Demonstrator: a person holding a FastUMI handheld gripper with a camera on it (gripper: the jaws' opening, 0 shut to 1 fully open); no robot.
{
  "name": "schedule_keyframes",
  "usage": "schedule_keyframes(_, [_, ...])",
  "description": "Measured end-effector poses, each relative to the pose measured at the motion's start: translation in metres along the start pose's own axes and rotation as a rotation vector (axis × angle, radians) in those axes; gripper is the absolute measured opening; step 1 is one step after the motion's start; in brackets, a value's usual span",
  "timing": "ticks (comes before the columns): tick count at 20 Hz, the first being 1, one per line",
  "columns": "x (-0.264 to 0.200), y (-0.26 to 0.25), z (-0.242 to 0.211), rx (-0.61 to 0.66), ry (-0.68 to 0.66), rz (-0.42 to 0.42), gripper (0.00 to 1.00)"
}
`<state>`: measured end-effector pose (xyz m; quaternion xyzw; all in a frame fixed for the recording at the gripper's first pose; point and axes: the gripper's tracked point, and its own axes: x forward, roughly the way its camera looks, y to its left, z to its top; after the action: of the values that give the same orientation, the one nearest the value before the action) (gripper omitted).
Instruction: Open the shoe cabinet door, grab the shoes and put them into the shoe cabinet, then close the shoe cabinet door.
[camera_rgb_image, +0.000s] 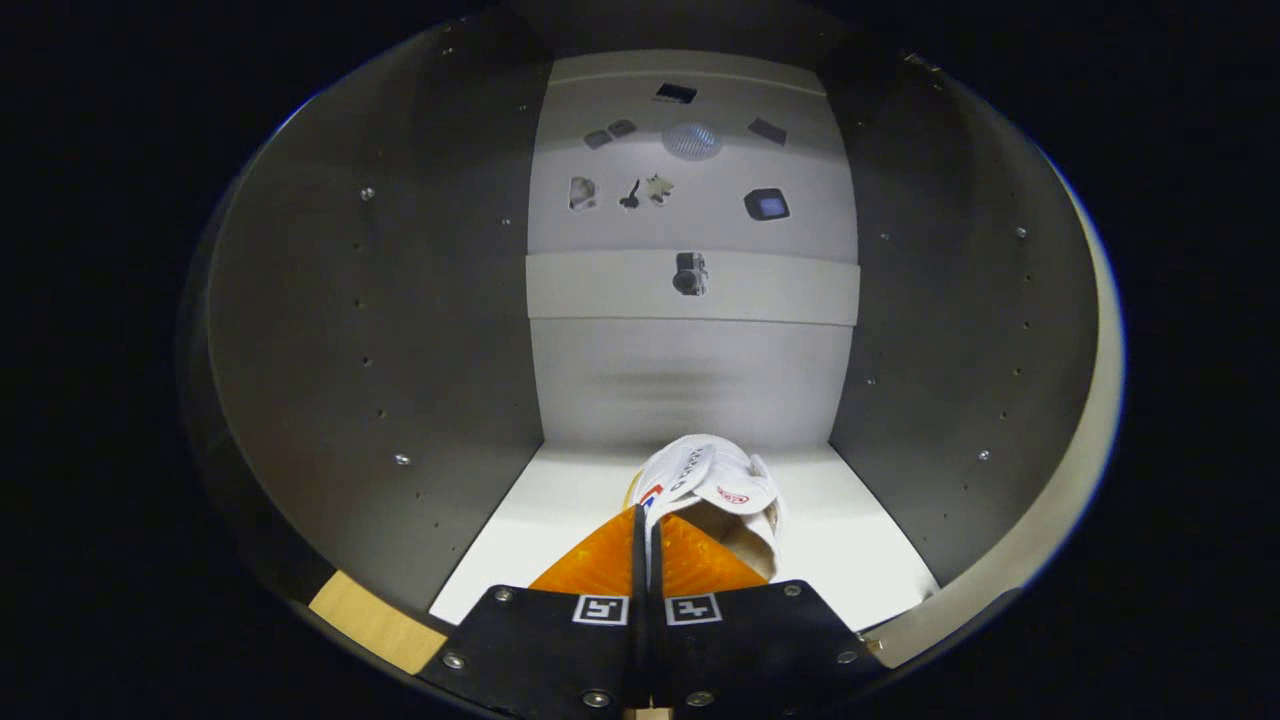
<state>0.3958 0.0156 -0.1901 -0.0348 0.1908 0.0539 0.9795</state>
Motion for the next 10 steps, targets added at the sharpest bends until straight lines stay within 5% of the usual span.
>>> schedule_keyframes(6, [0.015, 0.009, -0.011, -0.049, 0.013, 0.007, 0.0])
schedule_keyframes(10, [0.015, 0.013, -0.012, -0.065, 0.016, -0.004, 0.09])
